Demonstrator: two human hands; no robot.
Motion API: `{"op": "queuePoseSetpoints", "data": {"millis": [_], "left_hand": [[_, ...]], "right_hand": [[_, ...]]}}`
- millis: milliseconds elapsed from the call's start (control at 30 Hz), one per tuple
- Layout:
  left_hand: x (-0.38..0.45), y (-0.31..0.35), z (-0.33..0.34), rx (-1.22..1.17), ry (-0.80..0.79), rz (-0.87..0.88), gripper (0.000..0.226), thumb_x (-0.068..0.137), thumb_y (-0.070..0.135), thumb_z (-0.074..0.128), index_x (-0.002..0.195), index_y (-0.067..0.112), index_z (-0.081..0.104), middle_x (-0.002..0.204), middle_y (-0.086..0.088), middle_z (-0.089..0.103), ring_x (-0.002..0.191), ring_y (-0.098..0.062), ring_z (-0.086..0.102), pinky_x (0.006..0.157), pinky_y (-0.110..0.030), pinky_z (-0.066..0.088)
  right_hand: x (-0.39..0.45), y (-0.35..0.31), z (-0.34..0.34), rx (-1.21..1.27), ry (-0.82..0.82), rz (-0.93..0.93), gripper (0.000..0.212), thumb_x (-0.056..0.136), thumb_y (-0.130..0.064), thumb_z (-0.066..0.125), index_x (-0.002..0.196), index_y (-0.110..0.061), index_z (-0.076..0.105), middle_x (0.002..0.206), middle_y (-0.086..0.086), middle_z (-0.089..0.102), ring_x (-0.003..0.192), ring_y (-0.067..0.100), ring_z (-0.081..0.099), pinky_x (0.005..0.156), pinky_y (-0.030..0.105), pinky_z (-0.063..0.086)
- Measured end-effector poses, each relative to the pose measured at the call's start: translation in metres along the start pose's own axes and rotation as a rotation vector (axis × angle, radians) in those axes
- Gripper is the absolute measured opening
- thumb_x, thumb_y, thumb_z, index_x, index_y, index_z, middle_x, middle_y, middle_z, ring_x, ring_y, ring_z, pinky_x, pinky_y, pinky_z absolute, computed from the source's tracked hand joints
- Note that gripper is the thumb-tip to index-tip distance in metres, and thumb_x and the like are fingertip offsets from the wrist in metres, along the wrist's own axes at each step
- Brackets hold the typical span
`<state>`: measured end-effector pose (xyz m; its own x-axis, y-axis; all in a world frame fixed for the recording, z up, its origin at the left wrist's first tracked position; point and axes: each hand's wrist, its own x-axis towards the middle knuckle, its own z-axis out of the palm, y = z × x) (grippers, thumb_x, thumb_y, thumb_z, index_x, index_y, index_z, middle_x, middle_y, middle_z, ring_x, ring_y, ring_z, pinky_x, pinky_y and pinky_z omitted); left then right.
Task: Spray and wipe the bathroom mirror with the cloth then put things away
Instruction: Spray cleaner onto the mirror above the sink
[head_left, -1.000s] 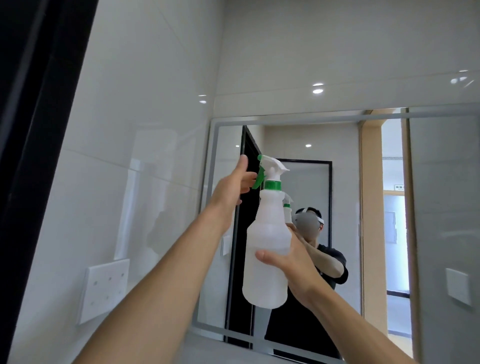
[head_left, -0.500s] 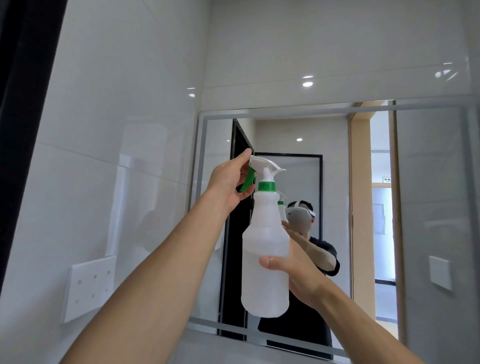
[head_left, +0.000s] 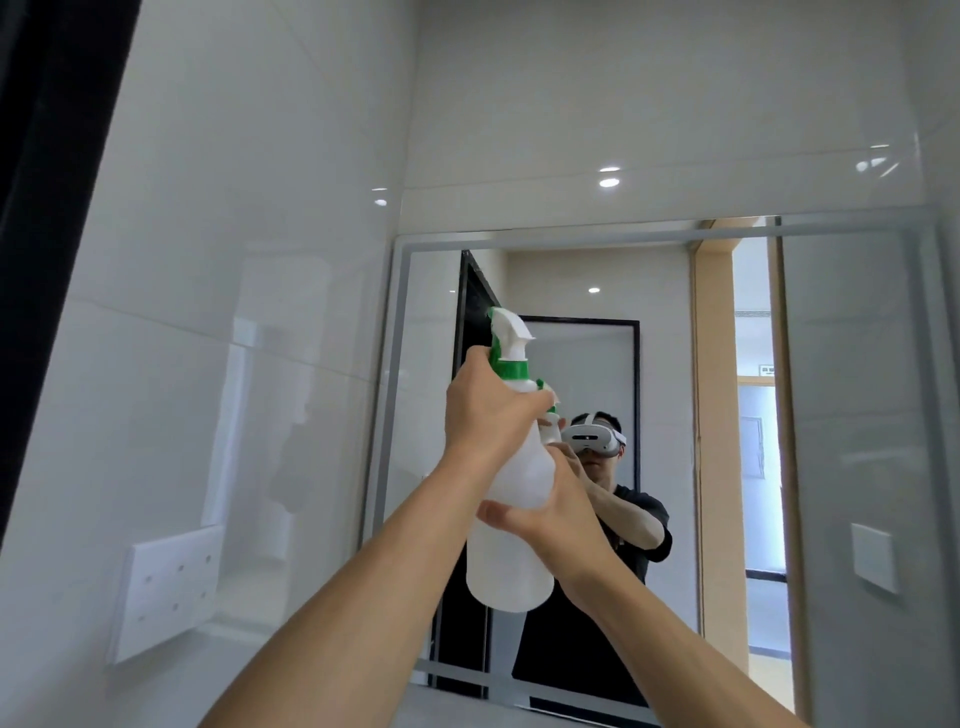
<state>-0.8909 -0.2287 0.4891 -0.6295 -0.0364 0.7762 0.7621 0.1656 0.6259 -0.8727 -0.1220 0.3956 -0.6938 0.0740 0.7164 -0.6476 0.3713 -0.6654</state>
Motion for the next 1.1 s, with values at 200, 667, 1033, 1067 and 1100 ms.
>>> {"op": "queuePoseSetpoints", "data": {"millis": [200, 667, 1033, 1067, 1100], "left_hand": [[-0.001, -0.01, 0.005, -0.002, 0.022, -0.047, 0.03, 0.064, 0.023, 0.078, 0.077, 0.026, 0.052, 0.081, 0.001, 0.066, 0.076, -0.021, 0.065, 0.063, -0.032, 0.052], [-0.008, 0.012, 0.042, -0.14, -0.103, 0.076, 0.038, 0.071, 0.024, 0.08, 0.1, 0.023, 0.054, 0.088, 0.003, 0.061, 0.078, -0.016, 0.063, 0.067, -0.032, 0.051], [-0.021, 0.039, 0.077, -0.164, -0.115, 0.132, 0.028, 0.071, 0.018, 0.077, 0.089, 0.019, 0.055, 0.082, 0.001, 0.063, 0.076, -0.021, 0.064, 0.069, -0.039, 0.054], [-0.022, 0.04, 0.079, -0.172, -0.125, 0.142, 0.027, 0.071, 0.018, 0.077, 0.089, 0.02, 0.056, 0.082, 0.0, 0.064, 0.077, -0.023, 0.066, 0.072, -0.044, 0.057], [-0.024, 0.041, 0.082, -0.191, -0.14, 0.152, 0.026, 0.072, 0.018, 0.077, 0.087, 0.021, 0.055, 0.08, 0.001, 0.064, 0.076, -0.023, 0.068, 0.074, -0.046, 0.058]], "right_hand": [[-0.002, 0.011, 0.004, -0.033, 0.059, 0.023, 0.077, 0.054, -0.042, 0.092, 0.12, -0.032, 0.053, 0.106, -0.015, 0.069, 0.093, 0.002, 0.069, 0.073, 0.029, 0.056], [-0.007, 0.01, -0.032, -0.12, 0.2, -0.021, 0.08, 0.055, -0.046, 0.093, 0.121, -0.038, 0.047, 0.11, -0.016, 0.067, 0.098, -0.002, 0.066, 0.077, 0.027, 0.056], [-0.021, 0.002, -0.073, -0.173, 0.275, -0.019, 0.081, 0.053, -0.048, 0.092, 0.117, -0.041, 0.043, 0.104, -0.032, 0.062, 0.095, -0.007, 0.064, 0.077, 0.028, 0.055], [-0.023, 0.001, -0.075, -0.173, 0.285, -0.014, 0.083, 0.052, -0.049, 0.092, 0.119, -0.041, 0.043, 0.103, -0.031, 0.063, 0.094, -0.007, 0.064, 0.076, 0.026, 0.055], [-0.025, 0.001, -0.078, -0.176, 0.3, -0.01, 0.086, 0.051, -0.05, 0.091, 0.122, -0.04, 0.043, 0.103, -0.028, 0.064, 0.094, -0.006, 0.064, 0.076, 0.025, 0.054]]}}
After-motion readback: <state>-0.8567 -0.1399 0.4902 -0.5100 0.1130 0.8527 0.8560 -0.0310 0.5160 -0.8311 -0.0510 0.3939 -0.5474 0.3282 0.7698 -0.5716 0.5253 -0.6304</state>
